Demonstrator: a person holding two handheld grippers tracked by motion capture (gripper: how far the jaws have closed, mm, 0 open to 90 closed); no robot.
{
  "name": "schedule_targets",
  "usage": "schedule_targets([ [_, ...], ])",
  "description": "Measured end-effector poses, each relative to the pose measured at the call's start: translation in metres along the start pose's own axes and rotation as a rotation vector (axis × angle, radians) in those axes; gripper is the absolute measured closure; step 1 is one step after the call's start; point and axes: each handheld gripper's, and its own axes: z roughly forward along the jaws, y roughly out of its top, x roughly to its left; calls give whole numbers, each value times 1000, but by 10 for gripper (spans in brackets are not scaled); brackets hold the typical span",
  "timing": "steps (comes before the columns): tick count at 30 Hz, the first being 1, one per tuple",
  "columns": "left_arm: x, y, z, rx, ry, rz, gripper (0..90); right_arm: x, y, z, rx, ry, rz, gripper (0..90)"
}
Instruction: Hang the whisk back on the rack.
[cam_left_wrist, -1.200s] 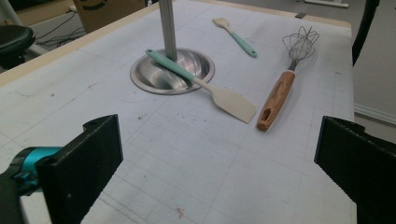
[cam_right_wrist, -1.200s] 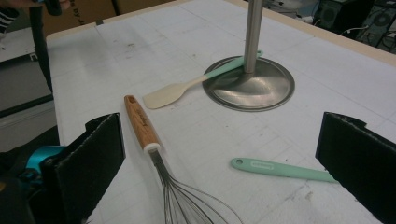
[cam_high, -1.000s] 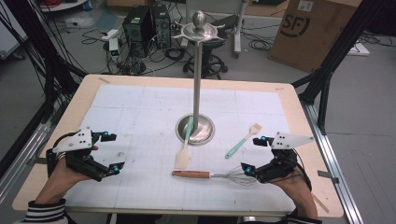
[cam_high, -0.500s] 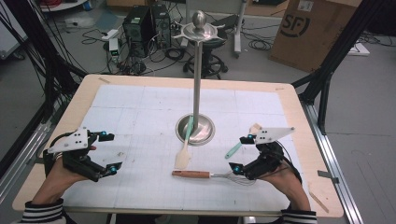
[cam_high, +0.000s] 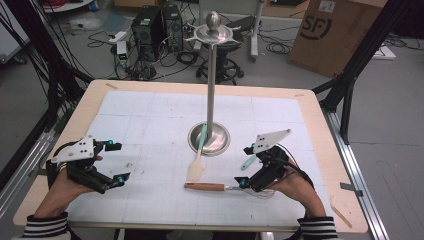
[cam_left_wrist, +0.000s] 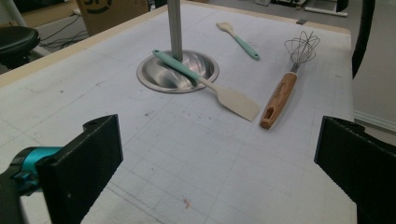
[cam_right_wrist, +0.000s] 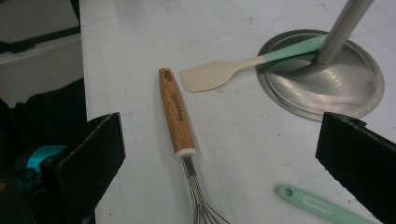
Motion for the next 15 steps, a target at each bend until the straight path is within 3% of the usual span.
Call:
schedule_targets([
  [6, 2, -1, -2, -4, 6, -8, 17, 3, 11, 13, 88, 18, -63, 2],
  [15, 0, 0, -1, -4, 3, -1, 17, 7, 22, 36, 185, 43, -100, 2],
])
